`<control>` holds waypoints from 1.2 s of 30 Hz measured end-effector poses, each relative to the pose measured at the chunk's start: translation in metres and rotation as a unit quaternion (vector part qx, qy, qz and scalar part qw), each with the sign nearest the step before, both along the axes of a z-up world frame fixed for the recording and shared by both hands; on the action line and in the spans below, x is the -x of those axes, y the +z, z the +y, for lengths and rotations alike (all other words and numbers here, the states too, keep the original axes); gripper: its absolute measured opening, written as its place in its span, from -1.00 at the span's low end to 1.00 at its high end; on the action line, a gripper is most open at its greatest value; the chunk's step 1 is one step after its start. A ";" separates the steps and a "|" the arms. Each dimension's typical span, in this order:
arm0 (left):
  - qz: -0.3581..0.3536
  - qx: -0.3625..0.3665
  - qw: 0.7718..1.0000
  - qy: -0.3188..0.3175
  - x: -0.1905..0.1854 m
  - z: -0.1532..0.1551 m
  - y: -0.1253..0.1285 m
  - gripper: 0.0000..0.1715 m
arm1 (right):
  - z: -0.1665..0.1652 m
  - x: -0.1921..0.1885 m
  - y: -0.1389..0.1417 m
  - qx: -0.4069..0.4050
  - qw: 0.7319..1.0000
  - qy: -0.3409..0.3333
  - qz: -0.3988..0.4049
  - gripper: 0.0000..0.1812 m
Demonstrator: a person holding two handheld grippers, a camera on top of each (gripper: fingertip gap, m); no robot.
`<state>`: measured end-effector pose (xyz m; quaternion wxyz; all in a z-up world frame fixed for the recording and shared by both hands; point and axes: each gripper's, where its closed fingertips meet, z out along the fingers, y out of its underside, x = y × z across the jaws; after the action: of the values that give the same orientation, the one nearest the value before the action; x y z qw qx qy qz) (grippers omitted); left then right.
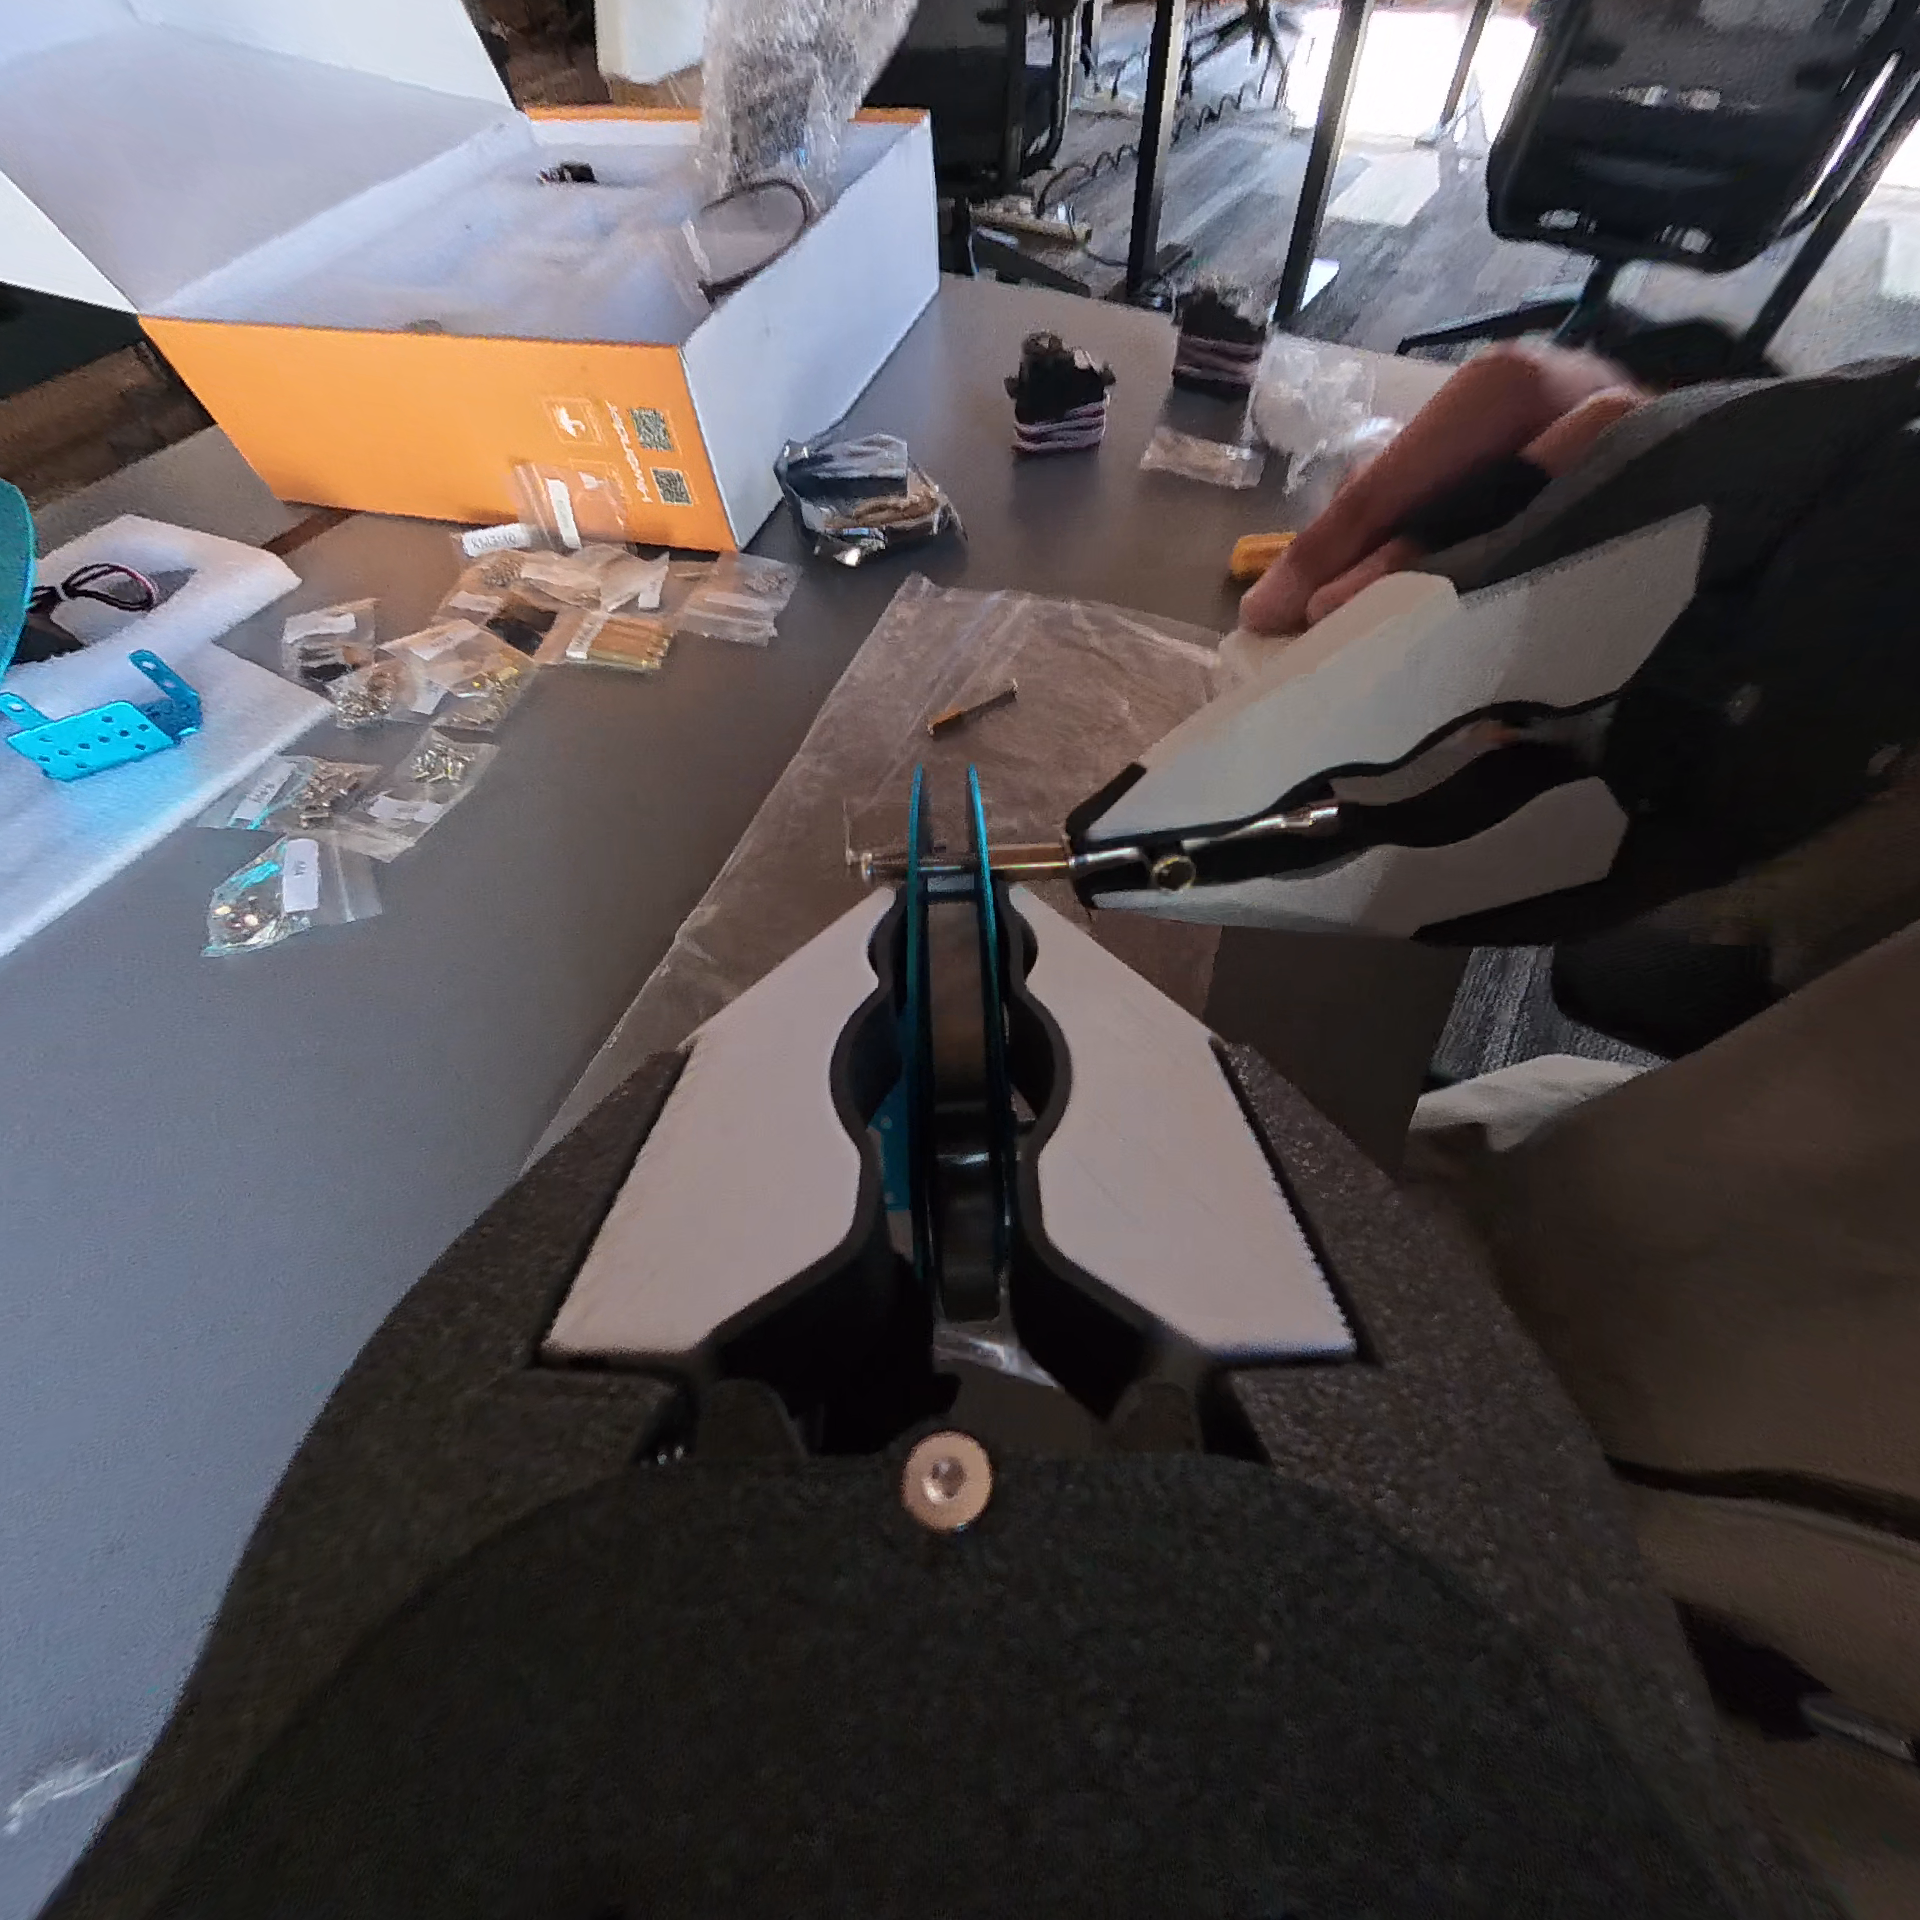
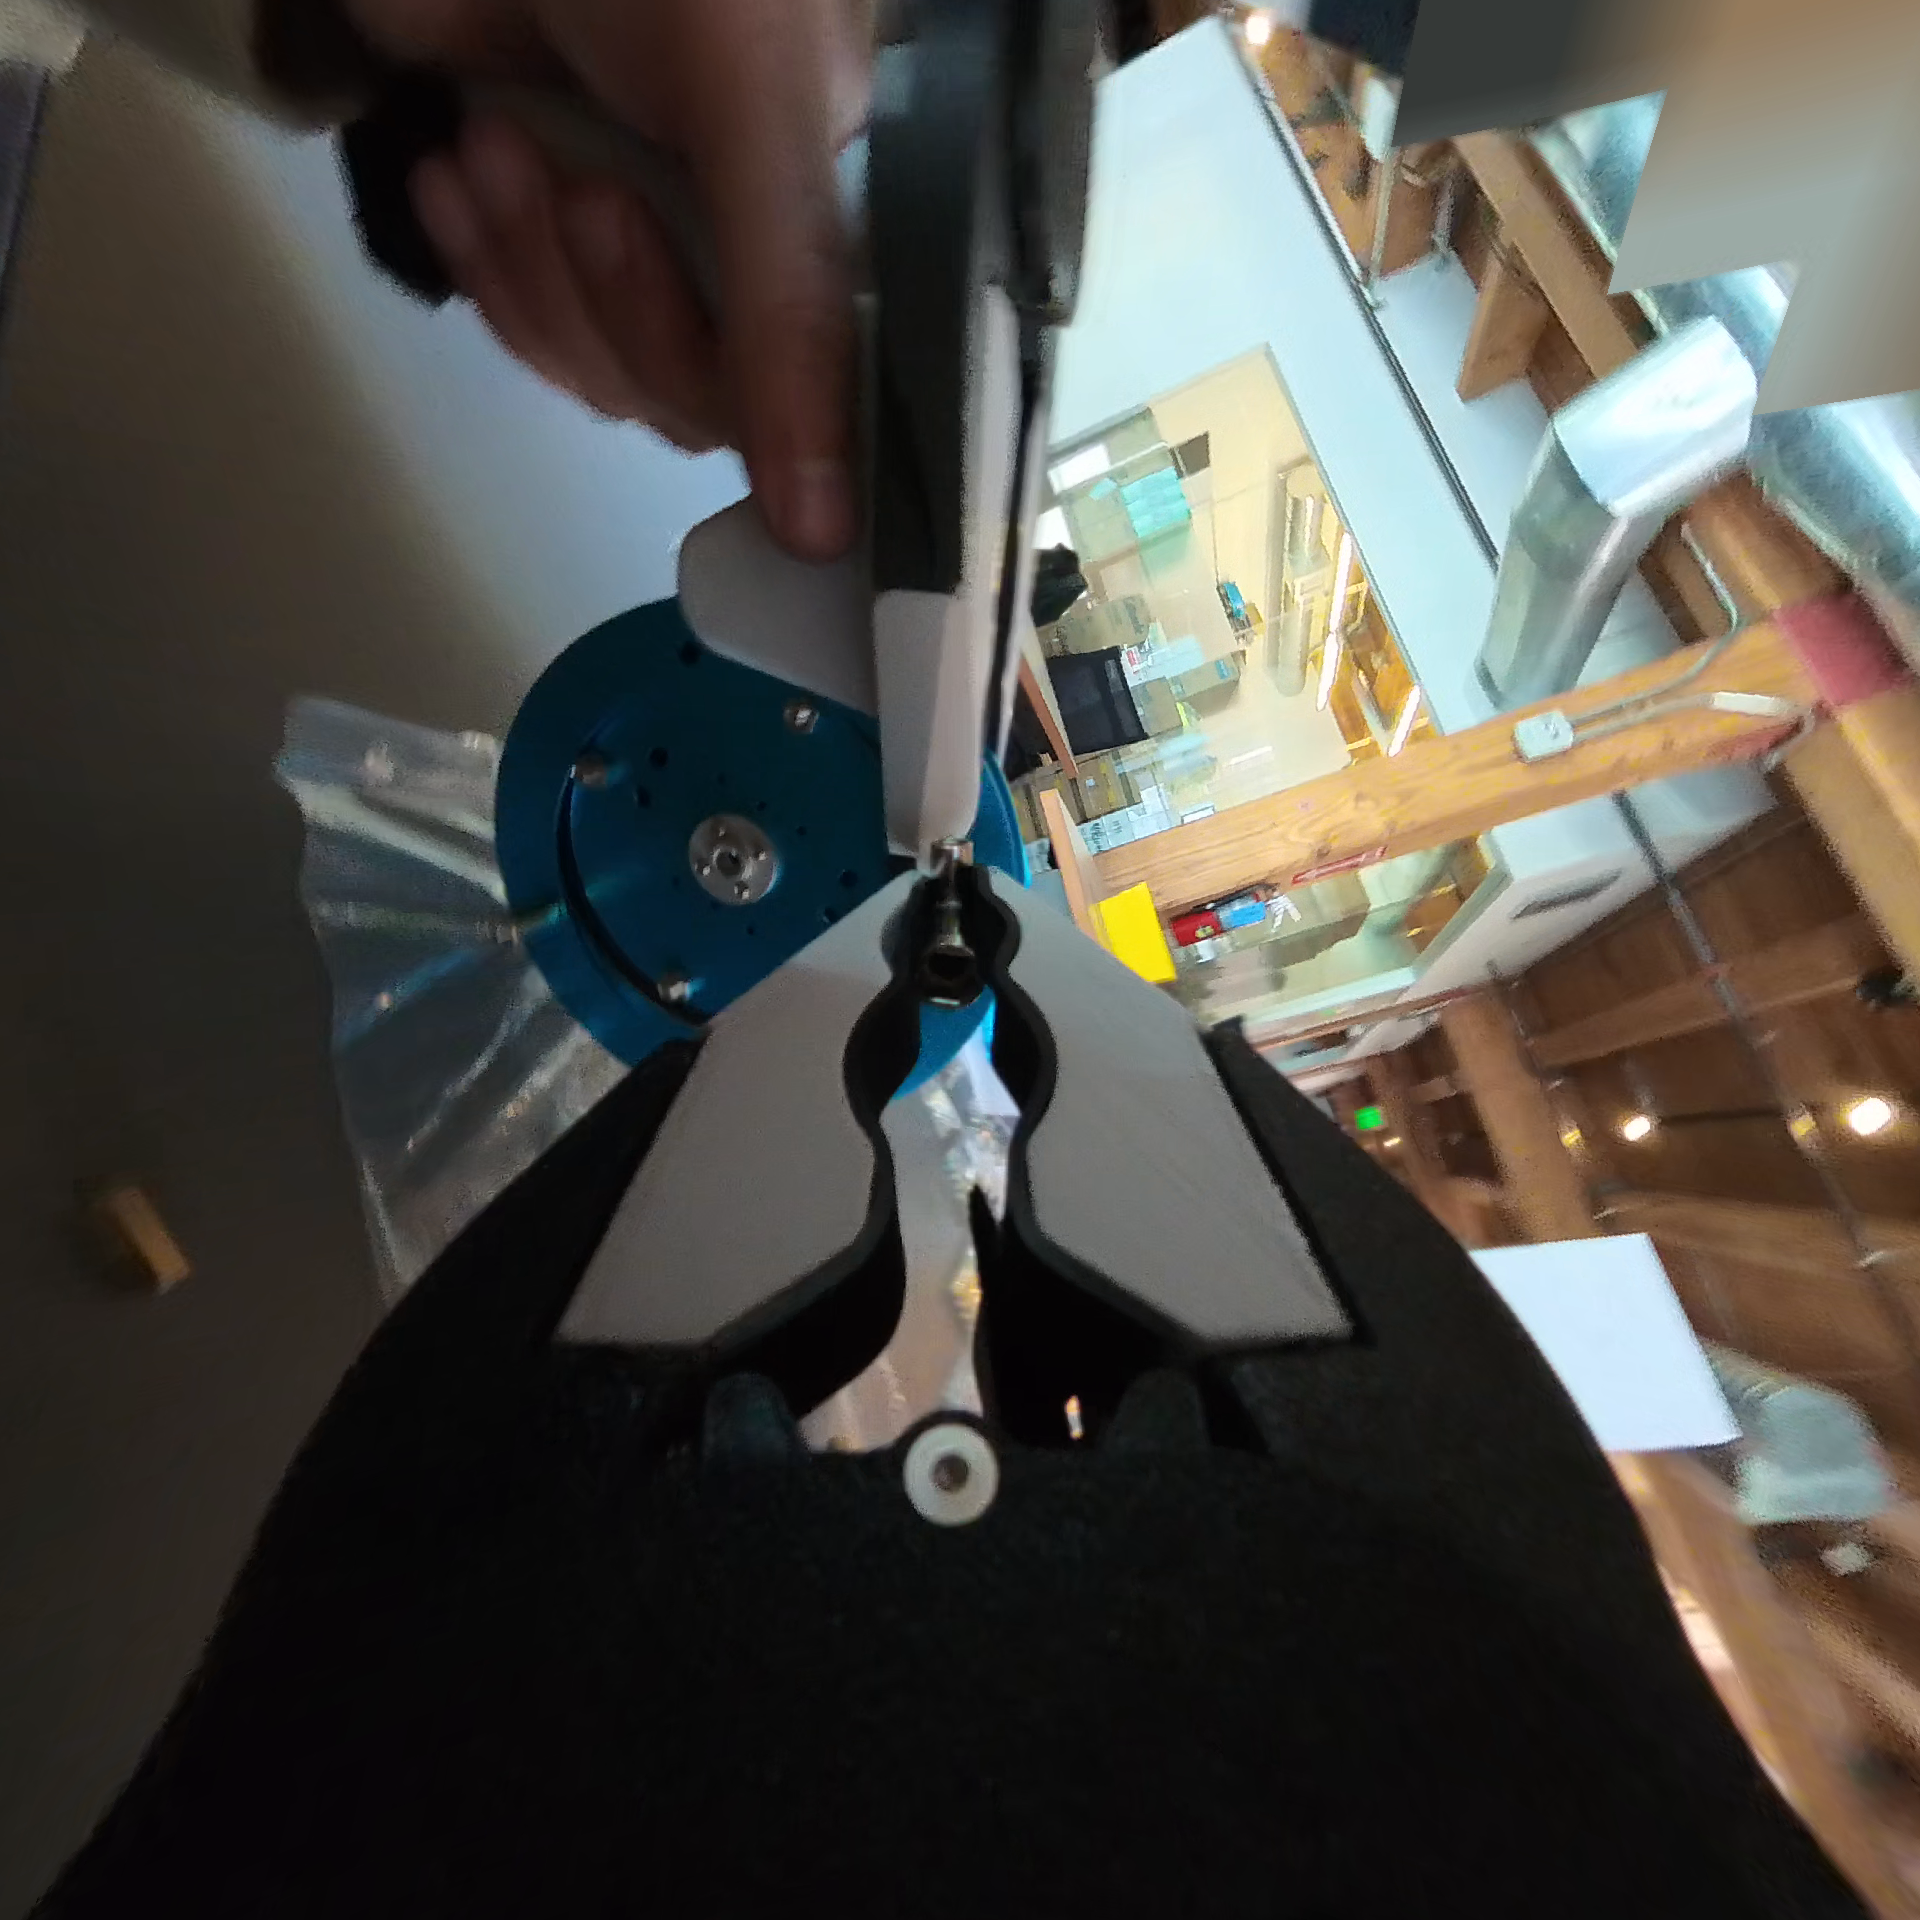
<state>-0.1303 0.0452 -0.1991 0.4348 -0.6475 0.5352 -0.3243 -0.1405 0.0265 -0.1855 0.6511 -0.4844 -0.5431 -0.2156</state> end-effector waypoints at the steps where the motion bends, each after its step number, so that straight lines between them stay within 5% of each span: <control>1: -0.012 0.006 1.000 0.001 -0.001 0.000 0.003 -0.87 | 0.000 -0.001 0.004 0.012 0.999 0.001 0.042 -0.93; 7: -0.083 0.005 0.996 0.032 -0.003 0.003 0.021 -0.87 | 0.004 -0.004 0.021 0.035 0.977 -0.024 0.210 -0.94; 13: -0.146 -0.066 0.985 0.066 -0.001 0.004 0.046 -0.87 | 0.004 -0.005 0.044 0.110 0.900 0.011 0.422 -0.93; 18: -0.174 -0.124 0.974 0.080 0.002 0.005 0.058 -0.86 | 0.005 -0.005 0.053 0.192 0.797 0.077 0.567 -0.94; 20: -0.187 -0.146 0.968 0.086 0.003 0.004 0.063 -0.86 | 0.004 -0.004 0.057 0.234 0.733 0.115 0.629 -0.94; 23: -0.206 -0.182 0.957 0.096 0.005 0.004 0.070 -0.86 | 0.004 -0.003 0.061 0.306 0.591 0.190 0.722 -0.94; 28: -0.197 -0.228 0.946 0.119 0.005 0.007 0.072 -0.85 | 0.007 -0.006 0.061 0.339 0.478 0.228 0.778 -0.94; 30: -0.195 -0.215 0.951 0.111 0.002 0.005 0.071 -0.86 | 0.005 -0.008 0.061 0.316 0.497 0.236 0.773 -0.94; 34: -0.206 -0.190 0.955 0.100 0.002 0.001 0.071 -0.86 | 0.000 -0.007 0.063 0.242 0.643 0.191 0.701 -0.93; 36: -0.227 -0.211 0.947 0.087 0.003 -0.008 0.079 -0.87 | -0.007 -0.006 0.069 0.201 0.687 0.204 0.668 -0.93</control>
<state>-0.1331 0.0374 -0.1197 0.6975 -0.4944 0.4205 -0.3036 -0.1348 0.0193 -0.1168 0.7568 -0.4967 -0.0800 0.4173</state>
